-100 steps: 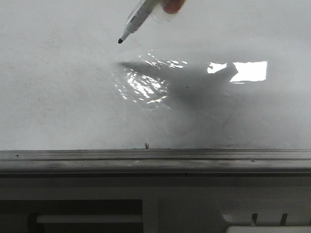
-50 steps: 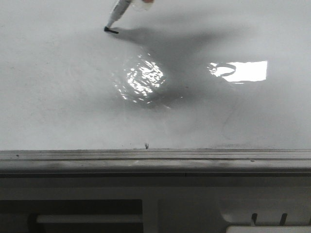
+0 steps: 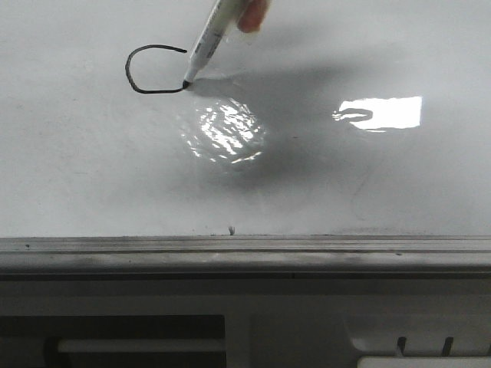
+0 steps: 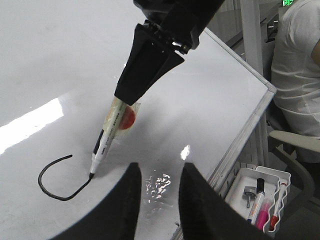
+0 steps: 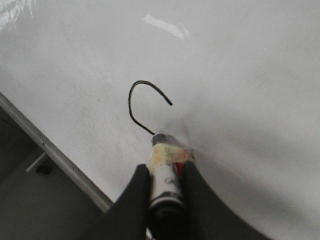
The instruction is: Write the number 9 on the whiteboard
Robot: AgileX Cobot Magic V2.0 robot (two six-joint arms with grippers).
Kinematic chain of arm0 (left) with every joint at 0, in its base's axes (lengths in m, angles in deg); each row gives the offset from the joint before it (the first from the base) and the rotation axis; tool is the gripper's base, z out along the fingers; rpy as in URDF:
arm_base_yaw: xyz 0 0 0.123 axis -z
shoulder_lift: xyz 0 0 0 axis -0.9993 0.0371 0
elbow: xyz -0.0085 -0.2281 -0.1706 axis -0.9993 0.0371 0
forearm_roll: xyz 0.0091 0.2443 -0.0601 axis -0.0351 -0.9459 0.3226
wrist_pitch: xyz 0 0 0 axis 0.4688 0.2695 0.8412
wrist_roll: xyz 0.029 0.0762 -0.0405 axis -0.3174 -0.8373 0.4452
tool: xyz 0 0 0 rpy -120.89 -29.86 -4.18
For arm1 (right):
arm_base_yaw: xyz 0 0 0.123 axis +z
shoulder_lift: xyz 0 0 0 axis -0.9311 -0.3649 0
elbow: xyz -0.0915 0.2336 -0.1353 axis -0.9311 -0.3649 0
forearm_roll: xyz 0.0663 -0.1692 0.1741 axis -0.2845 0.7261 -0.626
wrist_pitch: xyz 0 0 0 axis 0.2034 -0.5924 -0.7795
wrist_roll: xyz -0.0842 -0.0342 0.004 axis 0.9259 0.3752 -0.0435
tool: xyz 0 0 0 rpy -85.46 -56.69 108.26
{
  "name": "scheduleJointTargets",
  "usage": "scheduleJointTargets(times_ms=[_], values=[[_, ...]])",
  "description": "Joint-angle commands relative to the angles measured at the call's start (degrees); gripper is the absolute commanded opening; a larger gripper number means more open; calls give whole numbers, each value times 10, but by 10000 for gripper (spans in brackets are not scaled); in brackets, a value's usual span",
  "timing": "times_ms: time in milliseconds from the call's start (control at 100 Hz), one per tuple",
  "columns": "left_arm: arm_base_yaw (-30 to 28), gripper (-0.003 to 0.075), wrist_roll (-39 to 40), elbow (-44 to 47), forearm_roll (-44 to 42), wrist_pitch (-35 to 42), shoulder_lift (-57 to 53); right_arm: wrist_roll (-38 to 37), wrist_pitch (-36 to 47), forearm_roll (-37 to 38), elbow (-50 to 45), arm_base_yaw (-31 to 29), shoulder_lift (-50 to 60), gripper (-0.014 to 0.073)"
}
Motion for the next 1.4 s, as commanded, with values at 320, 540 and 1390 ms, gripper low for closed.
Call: scheduleJointTargets(times_ms=[320, 540, 1390], values=[[3, 178, 5, -16, 9, 47, 3, 7, 15, 6, 20, -22, 4, -58], [3, 179, 5, -16, 9, 47, 3, 7, 18, -43, -53, -14, 4, -58], [3, 358, 4, -16, 9, 183, 244, 7, 23, -92, -54, 121, 41, -59]])
